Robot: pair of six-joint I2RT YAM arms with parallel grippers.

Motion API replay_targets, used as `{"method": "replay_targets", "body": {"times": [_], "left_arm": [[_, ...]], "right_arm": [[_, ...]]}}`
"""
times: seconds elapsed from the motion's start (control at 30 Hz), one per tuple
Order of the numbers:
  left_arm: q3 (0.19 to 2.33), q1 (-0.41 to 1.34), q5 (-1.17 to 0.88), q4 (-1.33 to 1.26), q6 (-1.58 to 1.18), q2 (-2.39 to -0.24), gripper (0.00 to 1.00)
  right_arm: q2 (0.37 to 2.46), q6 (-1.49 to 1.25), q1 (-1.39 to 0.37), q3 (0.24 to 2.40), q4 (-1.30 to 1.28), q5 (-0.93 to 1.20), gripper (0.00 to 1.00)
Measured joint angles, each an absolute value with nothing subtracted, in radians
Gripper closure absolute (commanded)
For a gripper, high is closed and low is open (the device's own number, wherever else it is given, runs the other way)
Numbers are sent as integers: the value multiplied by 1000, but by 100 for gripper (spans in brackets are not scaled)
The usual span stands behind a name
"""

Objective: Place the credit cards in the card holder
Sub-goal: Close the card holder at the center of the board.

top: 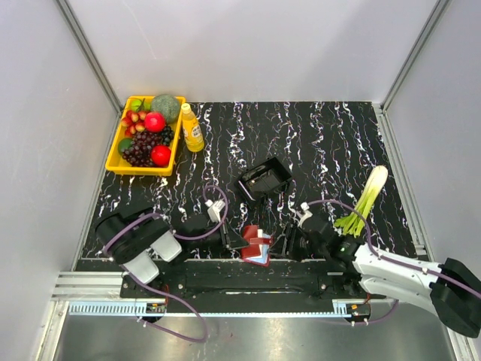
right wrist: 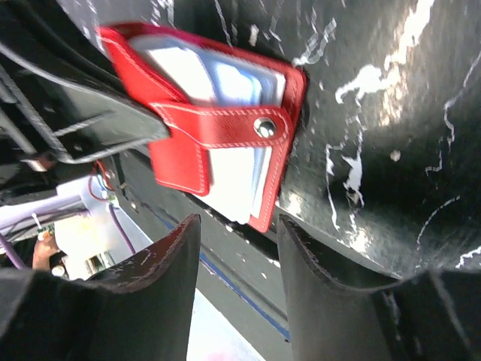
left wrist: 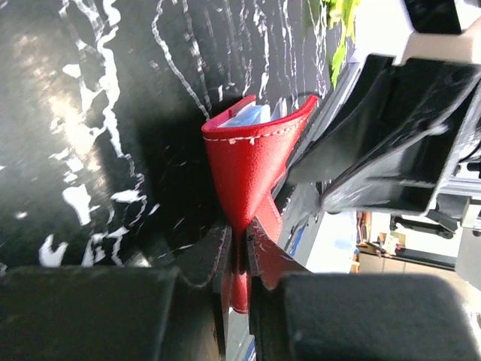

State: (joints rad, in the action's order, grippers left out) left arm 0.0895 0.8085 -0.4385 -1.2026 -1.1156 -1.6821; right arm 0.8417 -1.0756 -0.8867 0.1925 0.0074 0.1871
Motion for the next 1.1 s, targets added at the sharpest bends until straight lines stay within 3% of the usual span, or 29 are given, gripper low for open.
{"method": "replay_targets", "body": {"times": [0.27, 0.7, 0.9, 1.1], "left_arm": [[197, 859, -321, -823, -1001, -1490, 73], [274, 900, -281, -668, -950, -1493, 60], [307, 907, -270, -618, -927, -1492, 59], [320, 913, -265, -598, -911, -1491, 58]], "right_arm": [[991, -1158, -951, 110, 155, 238, 42], [1196, -1211, -973, 106, 458, 277, 42], [1186, -1203, -973, 104, 485, 260, 43], [1045, -1156, -971, 101, 420, 173, 40]]}}
